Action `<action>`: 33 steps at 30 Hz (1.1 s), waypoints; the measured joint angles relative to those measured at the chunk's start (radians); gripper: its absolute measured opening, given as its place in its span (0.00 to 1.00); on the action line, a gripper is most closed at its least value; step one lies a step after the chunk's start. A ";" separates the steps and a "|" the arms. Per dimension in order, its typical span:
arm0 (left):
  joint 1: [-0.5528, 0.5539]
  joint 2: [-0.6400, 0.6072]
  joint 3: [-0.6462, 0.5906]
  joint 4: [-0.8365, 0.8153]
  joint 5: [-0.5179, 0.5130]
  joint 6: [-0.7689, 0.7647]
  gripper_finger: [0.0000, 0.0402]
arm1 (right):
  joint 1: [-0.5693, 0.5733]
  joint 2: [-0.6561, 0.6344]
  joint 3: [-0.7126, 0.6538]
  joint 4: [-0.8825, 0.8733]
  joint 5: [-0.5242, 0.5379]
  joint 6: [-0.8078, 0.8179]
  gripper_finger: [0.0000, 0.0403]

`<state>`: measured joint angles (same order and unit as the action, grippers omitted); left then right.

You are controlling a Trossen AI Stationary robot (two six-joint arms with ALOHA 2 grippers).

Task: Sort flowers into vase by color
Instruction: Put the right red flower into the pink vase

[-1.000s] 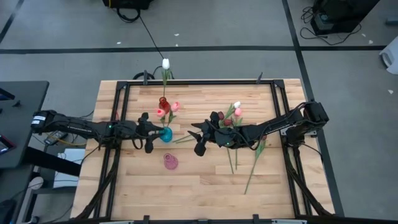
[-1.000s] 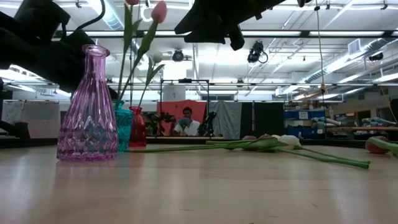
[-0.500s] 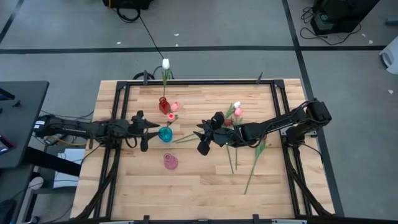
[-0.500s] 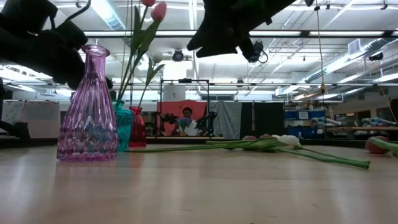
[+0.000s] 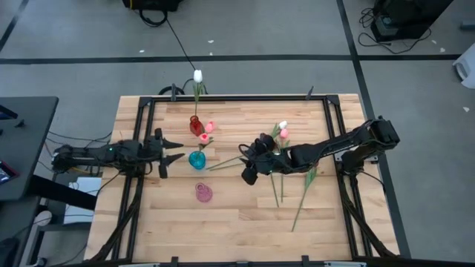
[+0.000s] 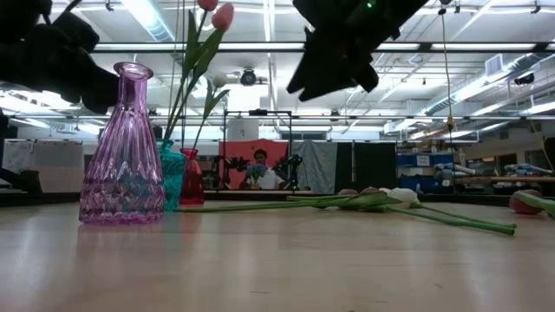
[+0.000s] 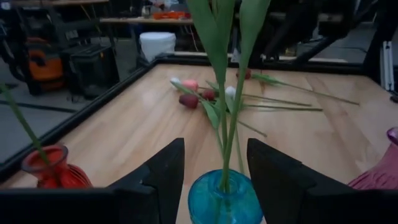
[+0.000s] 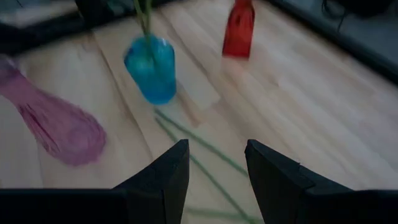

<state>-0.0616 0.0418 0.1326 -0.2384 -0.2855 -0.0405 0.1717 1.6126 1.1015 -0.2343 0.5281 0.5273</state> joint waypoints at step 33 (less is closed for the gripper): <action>-0.006 -0.042 0.008 -0.029 0.007 -0.094 0.45 | -0.111 -0.502 -0.747 0.492 -0.002 0.284 0.42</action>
<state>-0.0677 -0.0002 0.1406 -0.2676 -0.2786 -0.1349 0.0608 1.1103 0.3550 0.2577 0.5257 0.8111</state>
